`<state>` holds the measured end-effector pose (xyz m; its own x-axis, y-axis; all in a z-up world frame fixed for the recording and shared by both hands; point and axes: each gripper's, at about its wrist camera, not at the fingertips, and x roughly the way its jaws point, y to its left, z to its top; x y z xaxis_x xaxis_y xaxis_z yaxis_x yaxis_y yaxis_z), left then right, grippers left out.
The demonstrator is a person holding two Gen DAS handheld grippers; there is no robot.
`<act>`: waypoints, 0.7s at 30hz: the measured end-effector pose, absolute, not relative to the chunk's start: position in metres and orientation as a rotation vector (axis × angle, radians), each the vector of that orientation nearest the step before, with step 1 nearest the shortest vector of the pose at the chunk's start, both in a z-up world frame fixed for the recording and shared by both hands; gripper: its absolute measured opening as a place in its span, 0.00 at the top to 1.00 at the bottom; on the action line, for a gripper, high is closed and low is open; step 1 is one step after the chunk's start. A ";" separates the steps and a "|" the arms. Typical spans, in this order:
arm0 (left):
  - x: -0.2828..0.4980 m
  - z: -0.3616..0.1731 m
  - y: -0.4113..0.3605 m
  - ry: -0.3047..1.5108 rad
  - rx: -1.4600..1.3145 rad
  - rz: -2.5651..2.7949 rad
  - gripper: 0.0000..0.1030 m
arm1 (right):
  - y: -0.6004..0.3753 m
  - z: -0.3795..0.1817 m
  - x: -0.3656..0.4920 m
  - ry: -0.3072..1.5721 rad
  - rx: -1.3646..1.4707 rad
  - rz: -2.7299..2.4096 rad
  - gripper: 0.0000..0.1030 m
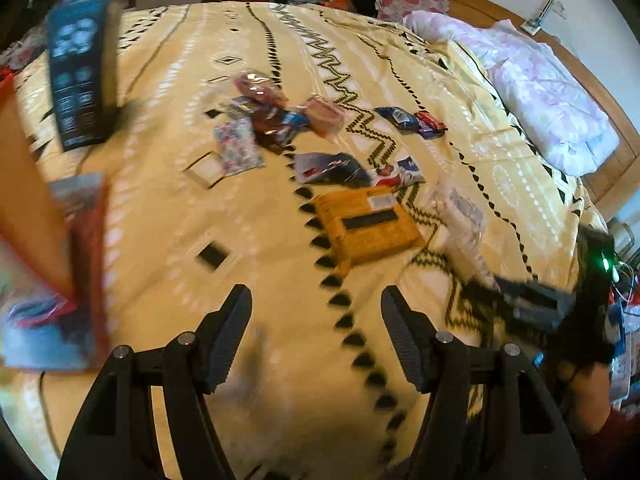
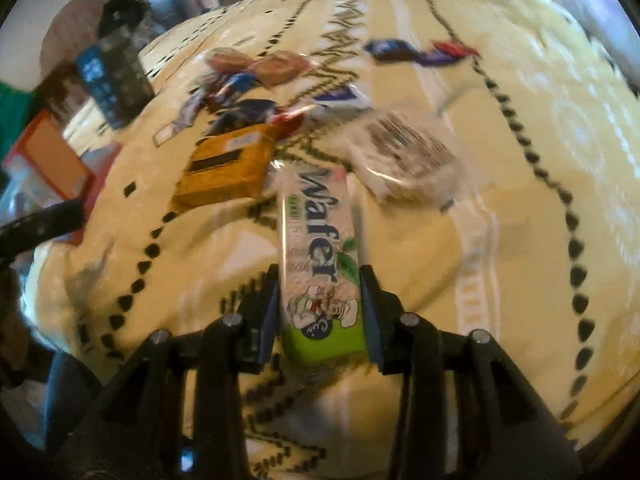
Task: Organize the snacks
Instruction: 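Grasp the green Wafer bar with the right tool and lift it, then pass the Wafer bar into the left tool while right tool grasps the clear bag of white candies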
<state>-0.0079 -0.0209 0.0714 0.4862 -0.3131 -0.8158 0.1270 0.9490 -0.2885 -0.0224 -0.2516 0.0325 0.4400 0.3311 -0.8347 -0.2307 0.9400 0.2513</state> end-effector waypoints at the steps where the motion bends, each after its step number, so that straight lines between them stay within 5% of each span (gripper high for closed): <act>1: 0.003 0.068 -0.029 1.036 -0.202 -0.300 0.25 | -0.253 0.031 -0.022 1.065 0.115 0.354 0.58; 4: 0.027 0.054 -0.043 1.073 -0.192 -0.347 0.22 | -0.251 0.030 -0.023 1.057 0.140 0.383 0.47; 14: 0.106 0.016 -0.056 1.082 -0.179 -0.316 0.22 | -0.259 0.027 -0.029 1.041 0.224 0.434 0.47; 21: 0.076 0.012 -0.069 1.216 -0.133 -0.524 0.22 | -0.263 0.023 -0.029 1.040 0.246 0.442 0.46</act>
<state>0.0758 -0.0685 0.0116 0.2453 -0.4526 -0.8573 0.3130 0.8740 -0.3718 -0.0294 -0.2630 0.0230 0.4298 0.4640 -0.7746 -0.2354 0.8858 0.4000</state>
